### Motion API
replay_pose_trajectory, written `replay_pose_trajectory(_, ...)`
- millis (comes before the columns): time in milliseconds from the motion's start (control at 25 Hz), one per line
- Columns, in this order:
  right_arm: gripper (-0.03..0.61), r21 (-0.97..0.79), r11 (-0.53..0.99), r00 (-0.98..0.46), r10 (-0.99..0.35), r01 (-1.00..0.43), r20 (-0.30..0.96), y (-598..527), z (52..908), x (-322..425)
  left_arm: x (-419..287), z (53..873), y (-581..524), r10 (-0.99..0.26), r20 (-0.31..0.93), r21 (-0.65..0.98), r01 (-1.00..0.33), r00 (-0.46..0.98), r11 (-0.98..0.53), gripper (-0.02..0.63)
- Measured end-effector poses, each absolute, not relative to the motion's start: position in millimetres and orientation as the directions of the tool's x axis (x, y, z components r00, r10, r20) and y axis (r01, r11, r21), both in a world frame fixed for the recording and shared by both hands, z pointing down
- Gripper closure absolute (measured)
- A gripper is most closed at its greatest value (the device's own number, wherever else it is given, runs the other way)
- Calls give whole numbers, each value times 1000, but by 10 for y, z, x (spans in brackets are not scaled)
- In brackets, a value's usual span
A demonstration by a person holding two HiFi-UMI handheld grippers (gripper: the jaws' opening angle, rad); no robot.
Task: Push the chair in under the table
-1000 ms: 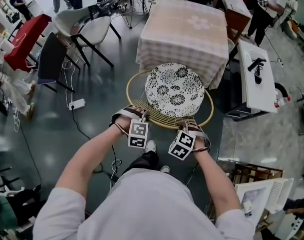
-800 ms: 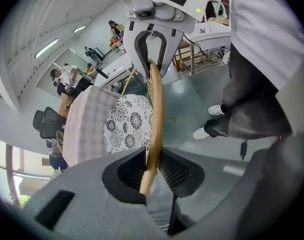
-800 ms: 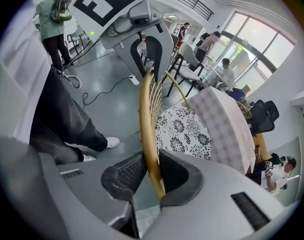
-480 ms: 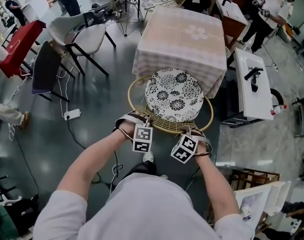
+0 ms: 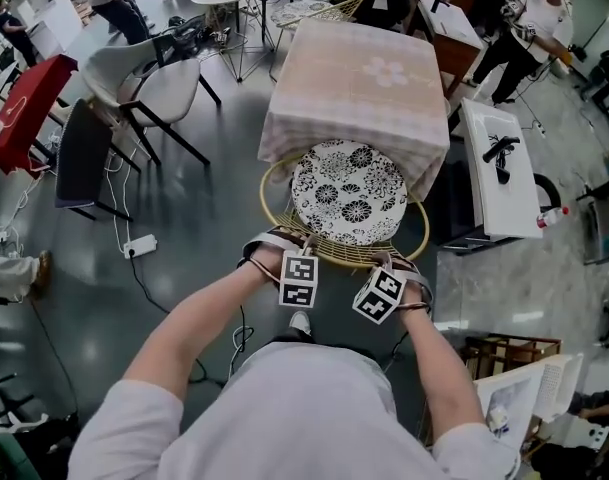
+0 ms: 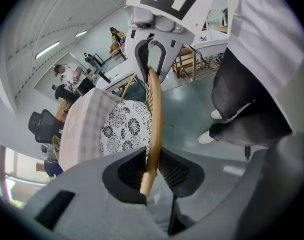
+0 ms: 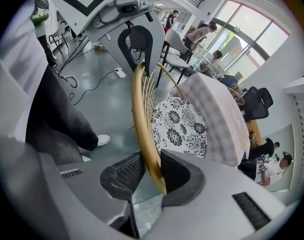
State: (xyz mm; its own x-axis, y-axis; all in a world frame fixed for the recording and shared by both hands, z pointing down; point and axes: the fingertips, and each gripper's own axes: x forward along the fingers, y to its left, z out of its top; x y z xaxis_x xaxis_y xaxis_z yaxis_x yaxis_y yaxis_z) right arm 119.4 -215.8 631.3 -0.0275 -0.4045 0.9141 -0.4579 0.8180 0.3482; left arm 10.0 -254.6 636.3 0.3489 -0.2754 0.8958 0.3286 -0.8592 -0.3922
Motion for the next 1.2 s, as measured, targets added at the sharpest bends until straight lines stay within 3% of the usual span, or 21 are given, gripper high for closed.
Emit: replay_pose_trajectory(1200, 492, 337, 812, -30, -398, -477, 917, -2906, 6287, 1576, 457, 6338, -3265, -313, 894, -402, 268, 321, -875, 537)
